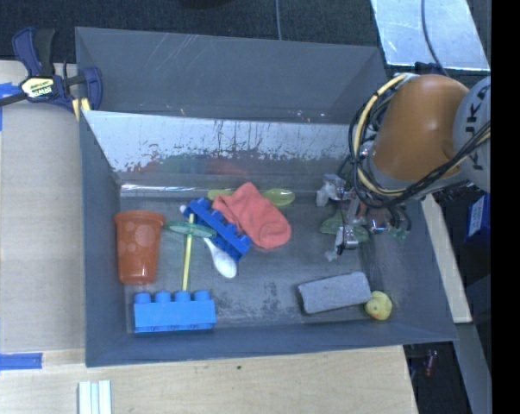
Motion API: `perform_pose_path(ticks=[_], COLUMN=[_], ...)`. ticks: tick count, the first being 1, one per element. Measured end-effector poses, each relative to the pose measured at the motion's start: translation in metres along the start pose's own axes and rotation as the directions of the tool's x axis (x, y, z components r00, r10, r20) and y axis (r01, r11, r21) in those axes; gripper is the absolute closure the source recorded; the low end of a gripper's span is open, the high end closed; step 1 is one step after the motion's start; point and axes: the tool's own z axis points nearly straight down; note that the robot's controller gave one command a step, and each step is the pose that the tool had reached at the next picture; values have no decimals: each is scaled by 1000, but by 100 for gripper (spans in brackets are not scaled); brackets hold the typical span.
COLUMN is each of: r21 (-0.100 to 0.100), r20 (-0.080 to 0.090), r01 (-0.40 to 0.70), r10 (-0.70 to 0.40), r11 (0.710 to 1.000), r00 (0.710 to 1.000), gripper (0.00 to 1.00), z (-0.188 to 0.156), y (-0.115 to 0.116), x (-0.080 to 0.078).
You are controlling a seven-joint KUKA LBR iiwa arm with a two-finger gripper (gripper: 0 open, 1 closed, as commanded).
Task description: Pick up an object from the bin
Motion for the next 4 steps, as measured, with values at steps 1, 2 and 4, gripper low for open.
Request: perform_pose_path(ticks=[1, 2, 4], r21=[0, 2, -1], r20=[0, 3, 9], r01=[0, -137, -106], r10=[0, 137, 106], r11=[1000, 991, 994], r00=[1000, 991, 994], gripper=[0, 0, 0], z=[0, 6, 41], y=[0, 27, 67], x=[0, -17, -34])
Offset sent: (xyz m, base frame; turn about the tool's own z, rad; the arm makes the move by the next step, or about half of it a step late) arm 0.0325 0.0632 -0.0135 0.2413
